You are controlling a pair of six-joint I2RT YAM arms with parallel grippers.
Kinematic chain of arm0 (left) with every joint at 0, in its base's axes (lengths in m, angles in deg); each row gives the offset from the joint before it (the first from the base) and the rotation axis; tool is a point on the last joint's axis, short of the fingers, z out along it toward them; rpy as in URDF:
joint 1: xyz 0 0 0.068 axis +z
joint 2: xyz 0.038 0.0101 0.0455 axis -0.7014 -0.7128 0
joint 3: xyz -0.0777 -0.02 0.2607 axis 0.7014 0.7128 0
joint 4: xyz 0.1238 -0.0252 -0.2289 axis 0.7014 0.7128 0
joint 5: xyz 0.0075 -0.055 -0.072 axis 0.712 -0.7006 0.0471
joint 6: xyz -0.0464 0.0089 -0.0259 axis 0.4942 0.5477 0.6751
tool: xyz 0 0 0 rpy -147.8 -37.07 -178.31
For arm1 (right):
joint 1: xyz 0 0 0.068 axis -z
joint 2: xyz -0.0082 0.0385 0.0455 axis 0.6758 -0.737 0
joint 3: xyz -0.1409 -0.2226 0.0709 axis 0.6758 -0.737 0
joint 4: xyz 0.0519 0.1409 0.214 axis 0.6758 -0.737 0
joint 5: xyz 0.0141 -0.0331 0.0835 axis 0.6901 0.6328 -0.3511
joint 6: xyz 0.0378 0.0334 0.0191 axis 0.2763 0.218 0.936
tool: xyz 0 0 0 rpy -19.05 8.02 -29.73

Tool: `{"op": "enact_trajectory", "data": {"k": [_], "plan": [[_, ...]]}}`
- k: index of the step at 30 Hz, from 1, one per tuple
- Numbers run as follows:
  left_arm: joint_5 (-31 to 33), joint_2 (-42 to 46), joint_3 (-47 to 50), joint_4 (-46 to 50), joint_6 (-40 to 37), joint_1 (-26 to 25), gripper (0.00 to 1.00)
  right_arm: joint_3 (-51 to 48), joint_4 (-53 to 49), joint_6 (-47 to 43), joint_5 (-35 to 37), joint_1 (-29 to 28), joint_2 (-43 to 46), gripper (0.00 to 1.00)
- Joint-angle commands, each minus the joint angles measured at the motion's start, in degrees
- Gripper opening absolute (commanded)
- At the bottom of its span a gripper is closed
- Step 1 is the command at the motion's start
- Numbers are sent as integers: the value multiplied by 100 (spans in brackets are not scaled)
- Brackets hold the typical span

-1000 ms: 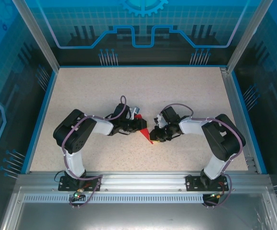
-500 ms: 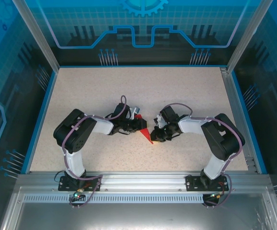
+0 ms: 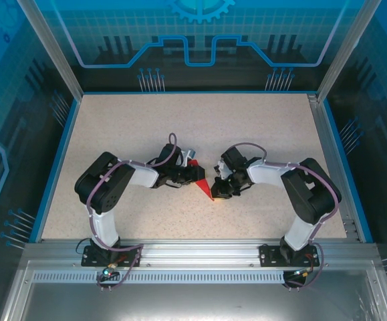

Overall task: Fold a paper plane with a square sheet of paper (pick it up from the middle)
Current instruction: Fold the wing for the fifth time at the center of the table.

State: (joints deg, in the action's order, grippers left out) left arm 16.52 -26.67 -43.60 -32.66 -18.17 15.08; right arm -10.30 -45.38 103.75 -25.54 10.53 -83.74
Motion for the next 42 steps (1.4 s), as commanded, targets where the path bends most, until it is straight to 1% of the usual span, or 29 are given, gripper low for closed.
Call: {"op": "enact_trajectory", "data": {"k": [1,9,10,12,16,18,19,21,23,27,34,36,42], "plan": [[68,-243,-4,478,-192,26,38,46,-815,-97,423,-128,-264,8],[67,-251,20,510,-199,31,38,50,-1004,-144,378,-169,-148,11],[70,-256,16,506,-206,30,38,240,-1095,-156,404,-152,-109,12],[53,-243,33,507,-214,43,37,273,-1064,-159,414,-150,76,17],[56,-229,63,544,-250,37,37,306,-813,-51,368,-132,612,20],[55,-225,72,531,-240,39,37,299,-612,38,314,-124,763,20],[50,-220,75,530,-241,39,36,295,-455,90,205,-132,773,16],[51,-214,76,534,-241,44,36,235,-3,208,-161,-130,703,12],[46,-218,65,526,-246,43,36,223,286,355,-290,-130,572,9],[50,-204,67,531,-241,51,36,309,868,597,-601,-139,201,7],[20,-221,26,583,-272,54,36,439,1189,700,-653,-133,-437,6],[40,-213,42,586,-285,62,35,385,1064,615,-525,-125,-504,5],[43,-234,62,588,-268,140,35,-194,1041,505,-443,2,-582,6]]}}
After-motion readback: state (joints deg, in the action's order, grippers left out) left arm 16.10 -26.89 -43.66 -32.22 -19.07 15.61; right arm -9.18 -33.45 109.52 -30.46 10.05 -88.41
